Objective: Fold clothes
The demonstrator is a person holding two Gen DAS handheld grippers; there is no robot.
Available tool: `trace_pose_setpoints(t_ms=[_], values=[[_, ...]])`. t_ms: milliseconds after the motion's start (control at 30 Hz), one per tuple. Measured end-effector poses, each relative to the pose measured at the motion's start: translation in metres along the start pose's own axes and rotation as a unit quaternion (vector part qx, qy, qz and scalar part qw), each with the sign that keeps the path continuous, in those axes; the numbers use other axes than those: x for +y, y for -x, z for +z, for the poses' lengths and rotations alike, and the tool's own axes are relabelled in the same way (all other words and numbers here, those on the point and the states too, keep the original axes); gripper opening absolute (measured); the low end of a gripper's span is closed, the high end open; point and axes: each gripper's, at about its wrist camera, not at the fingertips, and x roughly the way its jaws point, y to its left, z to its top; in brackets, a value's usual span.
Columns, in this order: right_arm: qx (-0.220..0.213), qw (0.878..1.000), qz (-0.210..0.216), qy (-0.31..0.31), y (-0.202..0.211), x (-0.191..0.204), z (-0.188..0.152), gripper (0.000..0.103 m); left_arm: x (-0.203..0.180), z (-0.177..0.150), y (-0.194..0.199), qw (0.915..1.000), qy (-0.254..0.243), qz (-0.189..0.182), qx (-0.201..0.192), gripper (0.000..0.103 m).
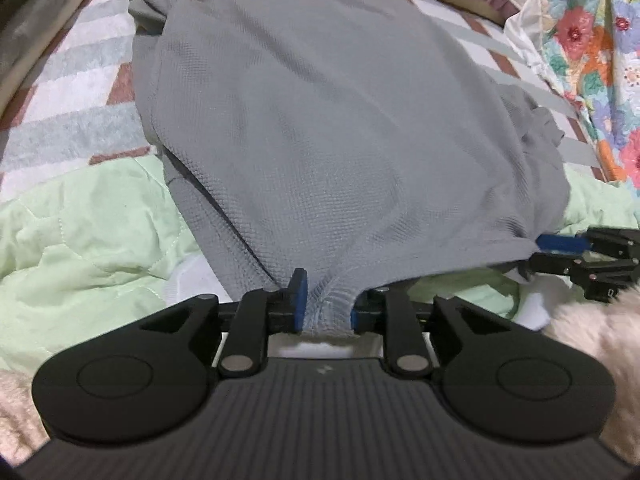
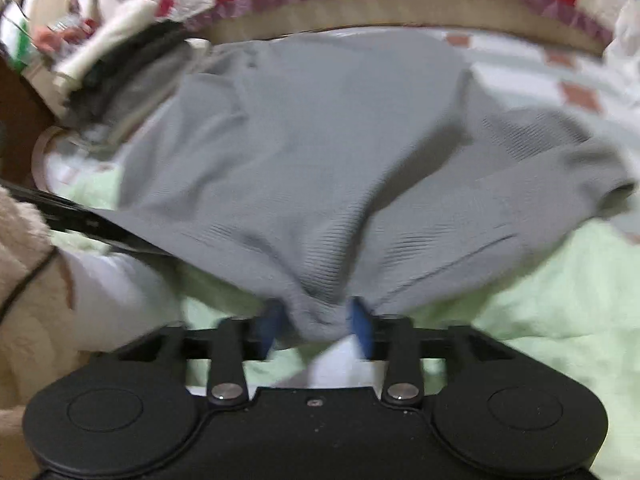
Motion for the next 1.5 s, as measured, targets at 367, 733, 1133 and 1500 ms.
trace_pose_setpoints(t_ms=[367, 733, 1133, 1500], values=[[-0.09, 0.993, 0.069, -0.036, 0.002, 0.012, 0.092, 0.054, 0.065, 0.0, 0.066, 0.984, 0.148, 0.037, -0.092, 0.041], [0.037, 0.972, 0.163, 0.163, -0.101, 0.176, 0.199, 0.054, 0.159, 0.087, 0.007, 0.9623, 0.249, -0.024, -0.106, 0.048], [0.083, 0.966, 0.087, 0.228, -0.208, 0.224, 0.192, 0.046, 0.206, 0.115, -0.057, 0.9676, 0.238, 0.018, -0.083, 0.048], [0.014, 0.996, 0.071, 0.056, -0.167, 0.106, 0.21, 0.004, 0.201, 0.134, -0.062, 0.9588, 0.252, -0.04, -0.125, 0.048]])
